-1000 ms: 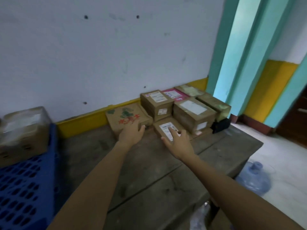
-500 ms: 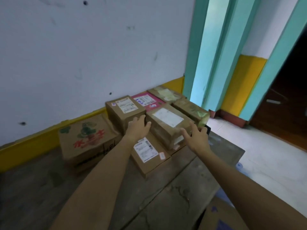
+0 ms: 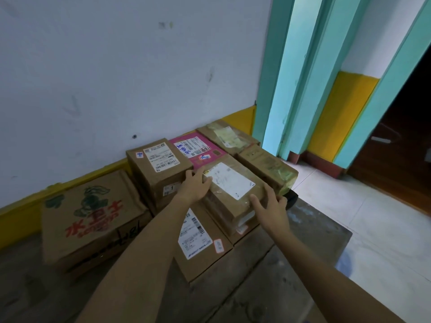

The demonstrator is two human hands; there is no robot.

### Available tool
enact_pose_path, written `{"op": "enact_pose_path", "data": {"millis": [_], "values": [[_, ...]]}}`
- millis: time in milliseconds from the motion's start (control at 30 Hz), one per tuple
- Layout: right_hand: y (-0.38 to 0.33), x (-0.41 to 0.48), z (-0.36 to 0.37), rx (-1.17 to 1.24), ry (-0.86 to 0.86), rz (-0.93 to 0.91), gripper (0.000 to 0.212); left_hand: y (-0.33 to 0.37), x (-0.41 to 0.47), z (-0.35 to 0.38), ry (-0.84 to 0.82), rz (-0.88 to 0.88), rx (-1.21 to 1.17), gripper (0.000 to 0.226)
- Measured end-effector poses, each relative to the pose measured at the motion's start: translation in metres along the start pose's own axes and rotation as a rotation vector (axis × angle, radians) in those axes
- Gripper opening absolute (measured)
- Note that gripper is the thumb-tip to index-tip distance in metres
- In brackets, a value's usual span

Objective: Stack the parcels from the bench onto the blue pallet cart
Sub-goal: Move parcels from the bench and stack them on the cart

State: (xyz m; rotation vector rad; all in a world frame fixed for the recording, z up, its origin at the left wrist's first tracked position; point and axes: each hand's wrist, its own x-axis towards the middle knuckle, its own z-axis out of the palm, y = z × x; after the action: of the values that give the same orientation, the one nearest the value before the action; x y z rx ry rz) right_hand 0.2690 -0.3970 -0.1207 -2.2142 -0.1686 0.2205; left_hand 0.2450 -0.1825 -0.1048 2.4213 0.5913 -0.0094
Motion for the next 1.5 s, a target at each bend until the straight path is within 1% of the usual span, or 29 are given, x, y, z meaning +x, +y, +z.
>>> {"op": "enact_pose_path", "data": {"millis": [67,200,300,333,367,400,467,567,633,700,867,933,1033,1200,1333,1433,1500], "values": [[0.001,0.000,0.003,0.016,0.013,-0.022,0.063,-0.003,0.000,0.004,-0.010,-0.001,-0.045,0.053],[-0.001,-0.003,0.008,0.083,0.027,-0.047,0.062,-0.001,-0.004,0.013,0.115,-0.030,-0.074,0.051],[-0.004,-0.007,0.007,0.112,0.021,-0.050,0.065,-0.002,-0.012,0.016,0.117,-0.063,-0.092,0.035],[-0.005,-0.008,0.006,0.110,0.020,-0.065,0.065,-0.003,-0.015,0.015,0.112,-0.068,-0.100,0.034],[-0.005,-0.008,0.004,0.107,0.014,-0.078,0.065,-0.002,-0.019,0.013,0.106,-0.067,-0.114,0.035],[-0.005,-0.008,0.002,0.107,0.003,-0.082,0.066,-0.002,-0.021,0.014,0.093,-0.050,-0.037,0.035],[-0.005,-0.009,-0.002,0.115,-0.023,-0.078,0.067,-0.003,-0.028,0.015,0.153,-0.034,0.043,0.036],[-0.004,-0.011,-0.006,0.115,-0.046,-0.075,0.065,-0.008,-0.033,0.023,0.210,0.000,0.074,0.041],[-0.001,-0.018,-0.008,0.096,-0.039,-0.068,0.063,-0.004,-0.044,0.021,0.187,-0.094,0.002,0.047],[0.002,-0.028,-0.011,0.075,-0.013,-0.083,0.063,0.000,-0.054,0.021,0.192,-0.036,0.044,0.052],[-0.007,-0.067,-0.034,0.138,-0.026,-0.173,0.063,0.012,-0.094,0.000,0.185,-0.017,0.002,0.054],[-0.017,-0.087,-0.042,0.147,-0.027,-0.243,0.060,0.015,-0.122,-0.014,0.209,-0.043,-0.035,0.056],[-0.032,-0.124,-0.048,0.165,-0.055,-0.346,0.057,0.014,-0.172,-0.035,0.331,-0.120,-0.106,0.056],[-0.051,-0.200,-0.038,0.222,-0.140,-0.451,0.058,-0.012,-0.271,-0.062,0.450,-0.252,-0.096,0.056],[-0.076,-0.270,-0.012,0.250,-0.275,-0.531,0.059,-0.049,-0.366,-0.088,0.565,-0.372,-0.083,0.056],[-0.097,-0.326,0.014,0.218,-0.375,-0.605,0.062,-0.082,-0.437,-0.112,0.629,-0.461,-0.059,0.057],[-0.110,-0.363,0.030,0.239,-0.437,-0.632,0.062,-0.104,-0.482,-0.126,0.665,-0.513,-0.054,0.058]]}}
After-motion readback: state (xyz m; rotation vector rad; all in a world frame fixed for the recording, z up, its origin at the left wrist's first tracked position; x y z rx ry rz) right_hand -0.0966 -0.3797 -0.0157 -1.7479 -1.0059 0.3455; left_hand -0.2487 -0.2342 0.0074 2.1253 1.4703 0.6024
